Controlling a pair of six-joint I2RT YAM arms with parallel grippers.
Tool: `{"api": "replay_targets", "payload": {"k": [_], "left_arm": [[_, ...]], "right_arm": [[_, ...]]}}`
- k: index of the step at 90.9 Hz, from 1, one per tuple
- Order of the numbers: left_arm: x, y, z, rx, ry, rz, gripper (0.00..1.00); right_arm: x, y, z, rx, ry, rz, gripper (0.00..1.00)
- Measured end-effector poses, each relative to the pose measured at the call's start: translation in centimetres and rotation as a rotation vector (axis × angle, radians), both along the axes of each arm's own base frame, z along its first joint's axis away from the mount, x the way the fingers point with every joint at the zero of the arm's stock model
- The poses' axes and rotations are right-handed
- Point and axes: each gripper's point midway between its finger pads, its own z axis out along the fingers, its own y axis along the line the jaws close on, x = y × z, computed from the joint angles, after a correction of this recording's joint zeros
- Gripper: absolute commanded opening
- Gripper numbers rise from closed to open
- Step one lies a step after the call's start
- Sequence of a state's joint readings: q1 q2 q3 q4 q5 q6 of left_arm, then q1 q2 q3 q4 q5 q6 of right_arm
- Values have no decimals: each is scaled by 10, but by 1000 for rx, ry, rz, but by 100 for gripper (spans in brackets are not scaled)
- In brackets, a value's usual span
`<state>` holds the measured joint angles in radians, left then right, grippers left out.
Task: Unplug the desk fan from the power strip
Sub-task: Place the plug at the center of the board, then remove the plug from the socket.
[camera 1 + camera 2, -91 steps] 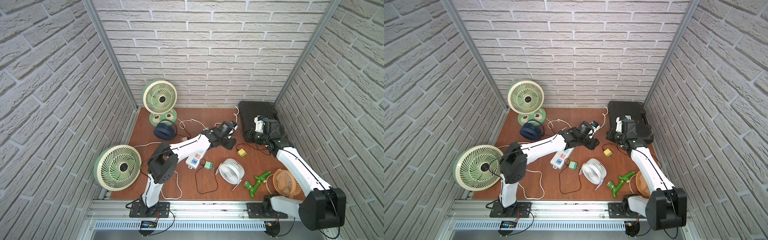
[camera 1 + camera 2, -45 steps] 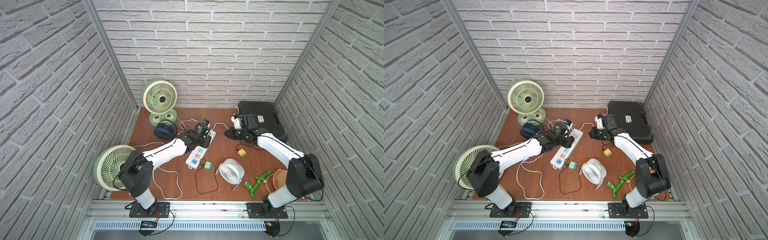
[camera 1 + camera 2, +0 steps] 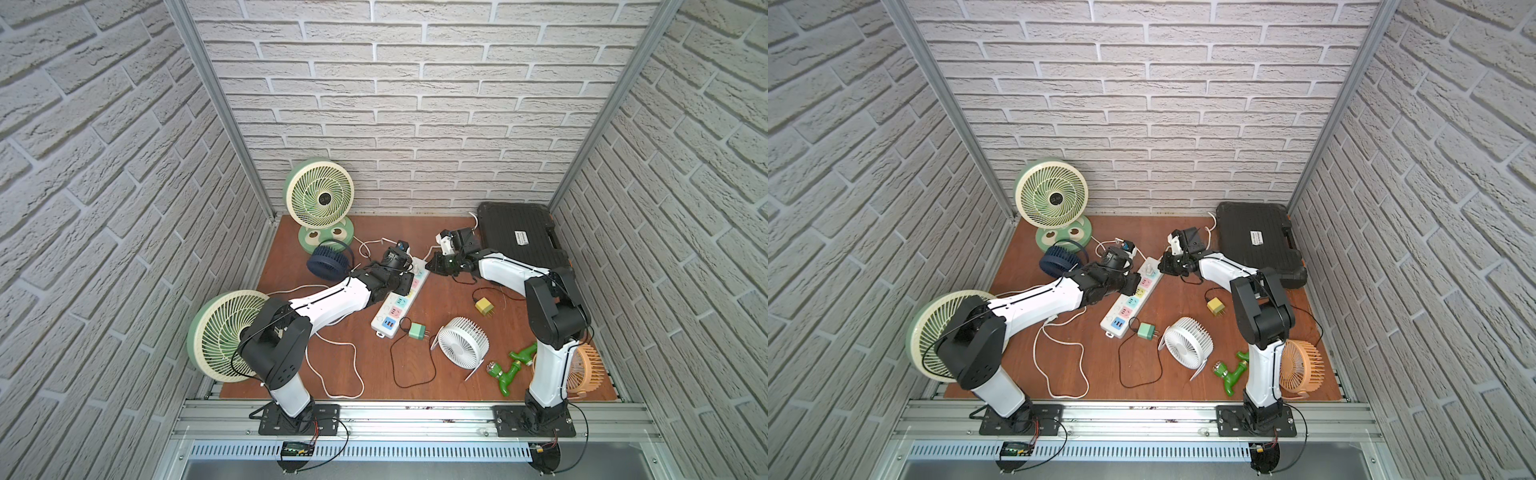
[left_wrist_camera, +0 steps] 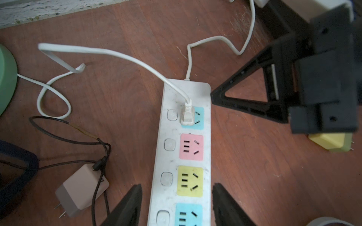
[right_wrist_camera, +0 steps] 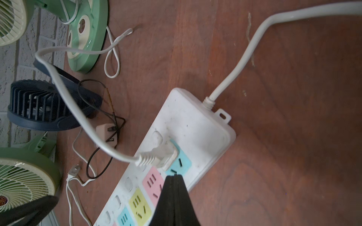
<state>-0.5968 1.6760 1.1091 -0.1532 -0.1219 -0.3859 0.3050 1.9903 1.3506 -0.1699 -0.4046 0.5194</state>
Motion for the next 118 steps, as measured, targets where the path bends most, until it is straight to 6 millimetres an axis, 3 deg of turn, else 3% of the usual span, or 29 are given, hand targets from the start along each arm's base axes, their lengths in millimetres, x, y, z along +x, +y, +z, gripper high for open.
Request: {"api": "replay_targets", "payload": {"k": [15,46,70,90,118], "left_arm": [[7,-3,-16,26,27,0,62],[20,-12,-17,18,20,-4,58],[43,-27,-10,10,3,-5,49],[52,-33,-21,21,26,-1,41],[64,-42,-30,32,51,3,40]], "right_arm": [[11,4,-26,-6,30,0,4],[19,5,-27,-4,19,-14,4],[20,5,-27,0,23,-23,4],[20,5,-27,-1,22,-24,4],[21,5,-27,2,14,-24,4]]}}
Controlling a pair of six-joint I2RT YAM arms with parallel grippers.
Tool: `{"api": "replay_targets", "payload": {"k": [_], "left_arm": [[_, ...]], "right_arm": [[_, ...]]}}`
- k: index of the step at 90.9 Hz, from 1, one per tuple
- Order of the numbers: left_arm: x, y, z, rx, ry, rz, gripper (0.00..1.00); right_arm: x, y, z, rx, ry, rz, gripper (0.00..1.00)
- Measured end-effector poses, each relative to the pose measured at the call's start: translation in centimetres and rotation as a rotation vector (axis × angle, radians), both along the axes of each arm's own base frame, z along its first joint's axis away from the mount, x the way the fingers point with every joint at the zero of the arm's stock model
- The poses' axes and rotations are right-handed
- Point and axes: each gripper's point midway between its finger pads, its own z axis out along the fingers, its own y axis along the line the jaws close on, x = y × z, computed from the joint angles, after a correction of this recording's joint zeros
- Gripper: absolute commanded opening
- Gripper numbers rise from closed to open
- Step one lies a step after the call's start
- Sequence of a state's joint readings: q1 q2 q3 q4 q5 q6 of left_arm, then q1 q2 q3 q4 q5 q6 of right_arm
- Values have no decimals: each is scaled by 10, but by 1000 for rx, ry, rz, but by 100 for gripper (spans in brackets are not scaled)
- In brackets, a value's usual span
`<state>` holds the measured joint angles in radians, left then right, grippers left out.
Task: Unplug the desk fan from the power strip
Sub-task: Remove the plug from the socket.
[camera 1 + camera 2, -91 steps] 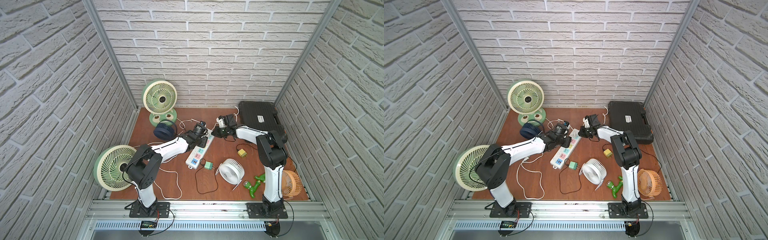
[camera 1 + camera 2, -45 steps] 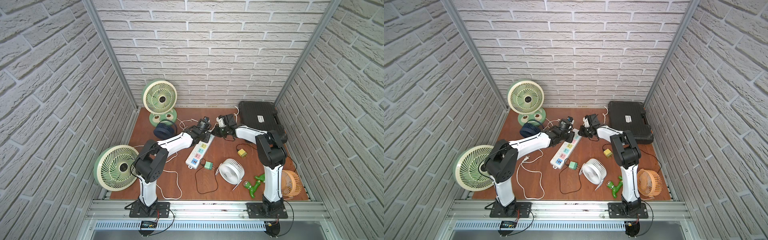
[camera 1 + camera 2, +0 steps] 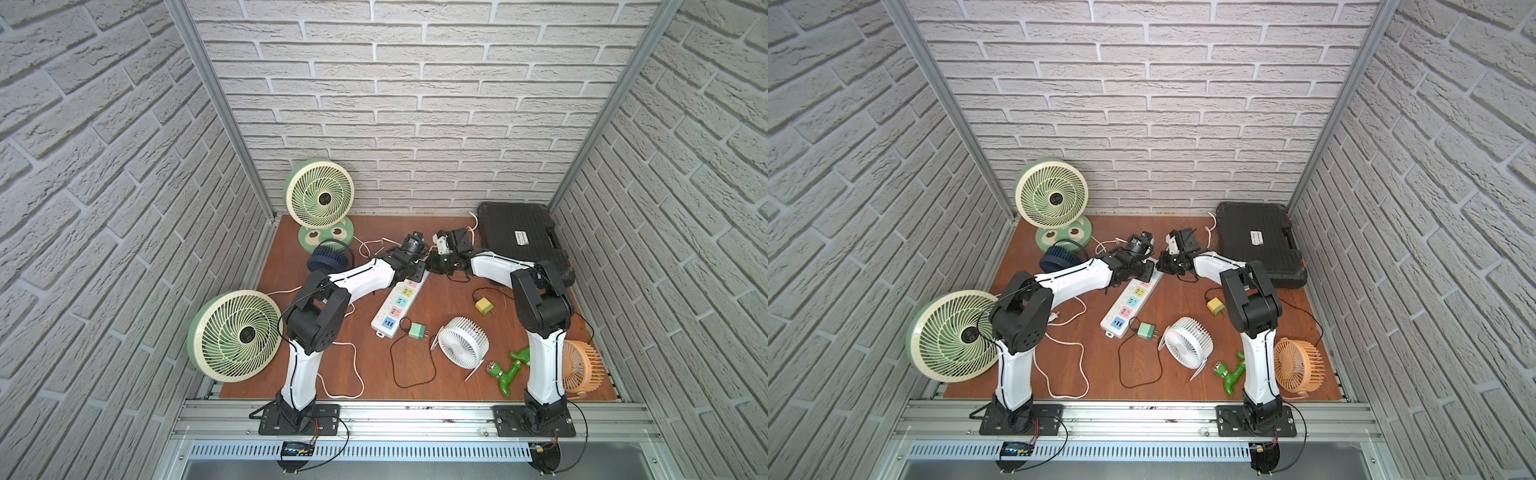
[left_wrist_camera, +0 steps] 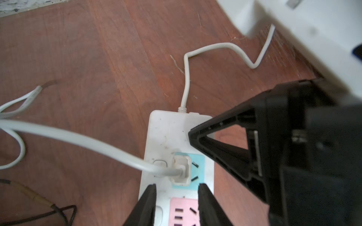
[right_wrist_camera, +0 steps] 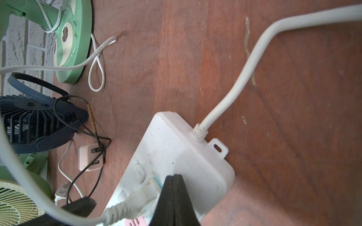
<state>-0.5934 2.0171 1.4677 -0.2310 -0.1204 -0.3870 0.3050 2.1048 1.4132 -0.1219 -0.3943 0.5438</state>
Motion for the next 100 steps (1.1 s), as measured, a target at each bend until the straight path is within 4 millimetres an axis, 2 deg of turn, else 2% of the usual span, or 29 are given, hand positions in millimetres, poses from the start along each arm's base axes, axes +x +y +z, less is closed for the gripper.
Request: {"api": "replay_targets", "payload": {"k": [53,66,82,100], "left_arm": [[10,-7,-20,24,38,0,26],[9,-8,-22,25,44,-2,17],[9,-8,-21,30,49,-4,0],[8,-10,-21,39,45,-13,0]], "right_arm": [[0,0,0,0,-2,1,4],[0,0,0,0,-2,1,4],[0,0,0,0,-2,1,4],[0,0,0,0,-2,1,4]]}}
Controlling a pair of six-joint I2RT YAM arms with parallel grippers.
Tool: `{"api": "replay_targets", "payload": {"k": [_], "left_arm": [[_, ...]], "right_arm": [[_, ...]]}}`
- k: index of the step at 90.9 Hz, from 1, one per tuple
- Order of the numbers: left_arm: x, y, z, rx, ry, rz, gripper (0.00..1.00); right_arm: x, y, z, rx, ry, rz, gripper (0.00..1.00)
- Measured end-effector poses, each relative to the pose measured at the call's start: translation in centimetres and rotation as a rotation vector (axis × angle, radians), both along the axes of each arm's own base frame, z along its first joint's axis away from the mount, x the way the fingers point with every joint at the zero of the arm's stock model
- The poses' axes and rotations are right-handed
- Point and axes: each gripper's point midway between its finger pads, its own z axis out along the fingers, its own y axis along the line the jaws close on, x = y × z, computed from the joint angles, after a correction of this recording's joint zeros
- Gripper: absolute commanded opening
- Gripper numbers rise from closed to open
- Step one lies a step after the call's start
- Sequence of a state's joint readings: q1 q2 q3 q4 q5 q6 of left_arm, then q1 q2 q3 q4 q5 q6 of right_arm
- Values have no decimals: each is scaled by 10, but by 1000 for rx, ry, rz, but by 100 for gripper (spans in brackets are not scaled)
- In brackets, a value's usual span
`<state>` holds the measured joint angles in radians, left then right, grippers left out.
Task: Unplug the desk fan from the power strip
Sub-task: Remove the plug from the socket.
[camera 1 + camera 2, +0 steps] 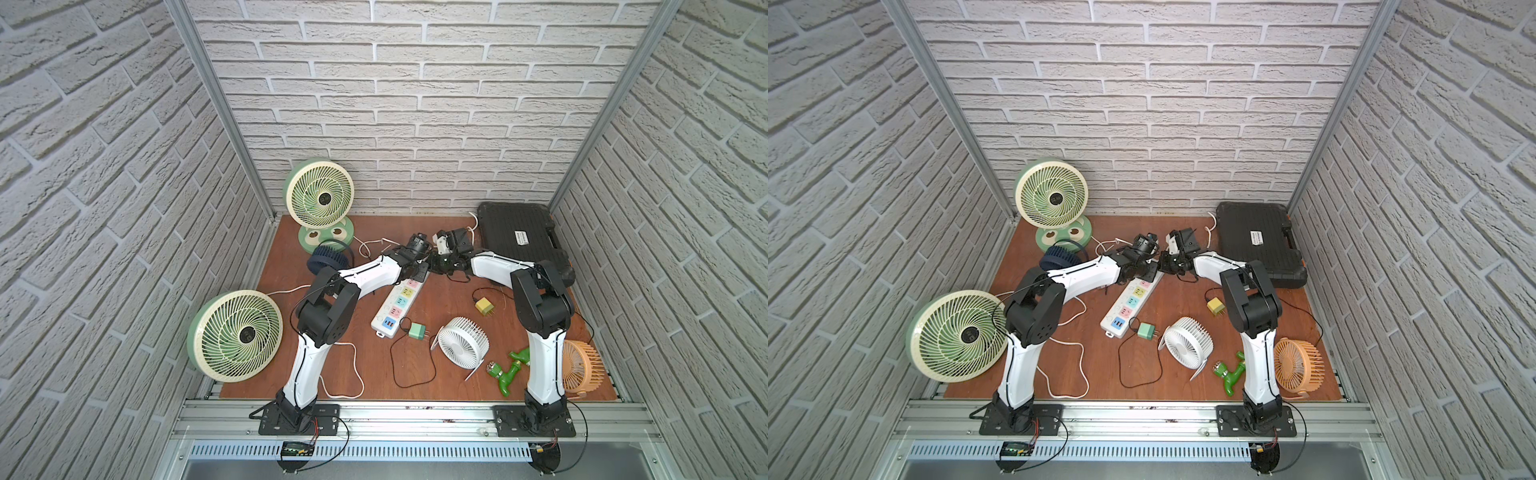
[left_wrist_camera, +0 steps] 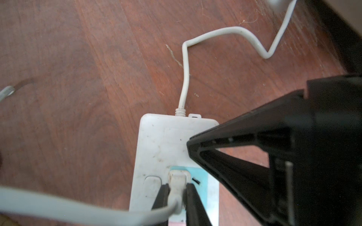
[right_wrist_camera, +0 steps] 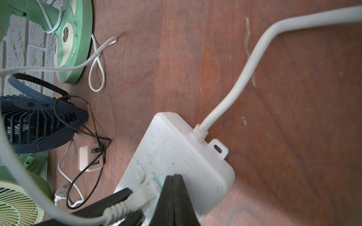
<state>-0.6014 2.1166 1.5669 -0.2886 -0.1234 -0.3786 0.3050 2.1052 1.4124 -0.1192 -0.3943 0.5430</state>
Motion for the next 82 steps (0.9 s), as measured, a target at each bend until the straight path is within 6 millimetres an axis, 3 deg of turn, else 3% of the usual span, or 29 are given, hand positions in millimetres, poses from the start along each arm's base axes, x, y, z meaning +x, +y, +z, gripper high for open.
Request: {"api": "replay_targets", "payload": {"k": [40,65,82], "left_arm": [[-3,-5,3,159,-61,-23,0],[1,-1,1,11,-5,-8,0],[-4,-6,2,63,-31,-26,0]], "right_arm": [[3,-5,0,-1,0,-7,4],[5,-2,-1,-1,2,-6,4],[5,-1,-1,-3,6,-4,4]]}}
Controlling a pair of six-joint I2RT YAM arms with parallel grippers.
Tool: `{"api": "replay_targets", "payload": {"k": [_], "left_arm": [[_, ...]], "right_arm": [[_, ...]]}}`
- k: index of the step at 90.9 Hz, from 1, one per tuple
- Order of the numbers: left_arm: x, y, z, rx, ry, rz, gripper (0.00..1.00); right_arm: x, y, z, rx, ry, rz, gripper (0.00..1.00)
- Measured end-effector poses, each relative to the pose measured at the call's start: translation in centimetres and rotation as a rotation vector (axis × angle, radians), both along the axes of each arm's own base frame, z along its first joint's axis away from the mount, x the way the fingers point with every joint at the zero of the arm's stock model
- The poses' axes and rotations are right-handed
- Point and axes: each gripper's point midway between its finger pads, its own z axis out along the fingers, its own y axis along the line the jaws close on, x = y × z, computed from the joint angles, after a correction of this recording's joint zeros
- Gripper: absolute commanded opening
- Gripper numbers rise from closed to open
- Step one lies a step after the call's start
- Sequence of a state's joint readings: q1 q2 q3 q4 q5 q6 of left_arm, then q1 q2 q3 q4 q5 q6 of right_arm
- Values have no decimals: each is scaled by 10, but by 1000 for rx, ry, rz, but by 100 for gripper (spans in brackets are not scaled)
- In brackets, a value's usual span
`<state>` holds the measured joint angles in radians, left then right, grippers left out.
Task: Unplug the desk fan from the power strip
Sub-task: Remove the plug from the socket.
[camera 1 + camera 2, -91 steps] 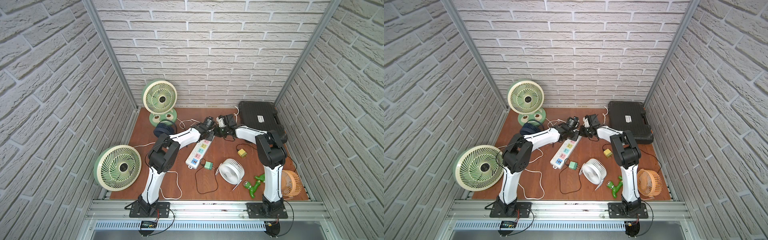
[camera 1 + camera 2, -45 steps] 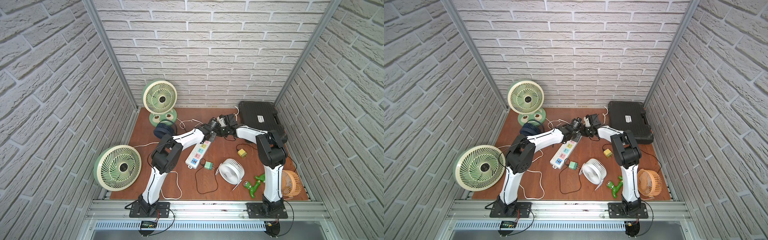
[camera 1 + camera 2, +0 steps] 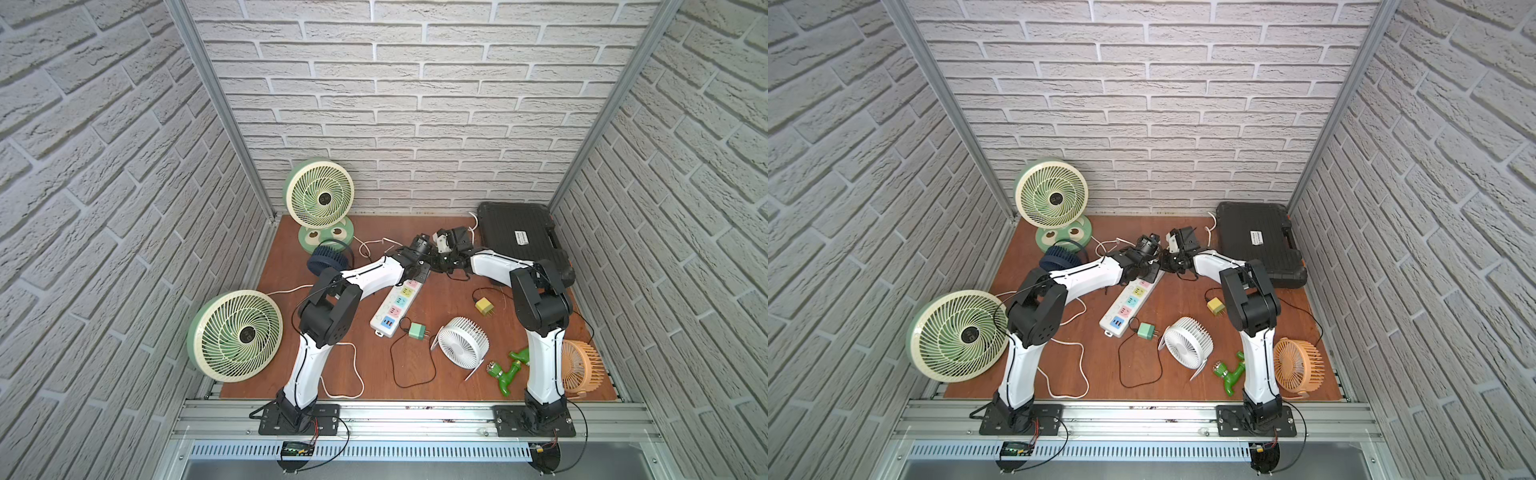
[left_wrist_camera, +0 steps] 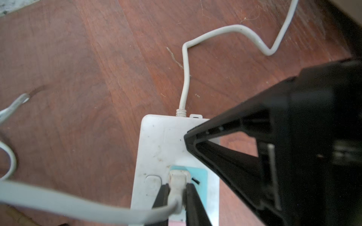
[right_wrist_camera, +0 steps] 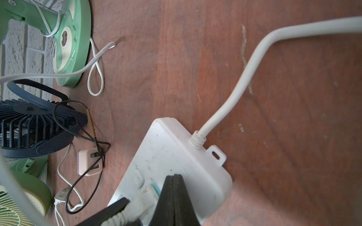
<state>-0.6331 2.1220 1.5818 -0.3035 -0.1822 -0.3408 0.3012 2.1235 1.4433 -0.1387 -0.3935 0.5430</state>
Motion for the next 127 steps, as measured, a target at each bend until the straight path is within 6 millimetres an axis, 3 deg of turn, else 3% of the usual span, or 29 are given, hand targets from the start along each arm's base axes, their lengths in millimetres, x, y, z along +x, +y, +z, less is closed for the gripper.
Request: {"api": "replay_targets", "payload": {"k": [13,35,79,116,127], "left_arm": [[1,2,-1,1,-2,6,0],[4,7,-3,-155,60,26,0],[-3,5,3,51,-55,28,0],[2,16,8,-172,34,67,0],[3,20,20,-193,20,74,0]], "right_arm": [[-1,0,0,0,3,1,4],[-1,0,0,1,3,1,4],[-2,2,0,1,11,6,4],[-3,4,0,1,11,10,4],[-3,4,0,1,11,10,4]]}}
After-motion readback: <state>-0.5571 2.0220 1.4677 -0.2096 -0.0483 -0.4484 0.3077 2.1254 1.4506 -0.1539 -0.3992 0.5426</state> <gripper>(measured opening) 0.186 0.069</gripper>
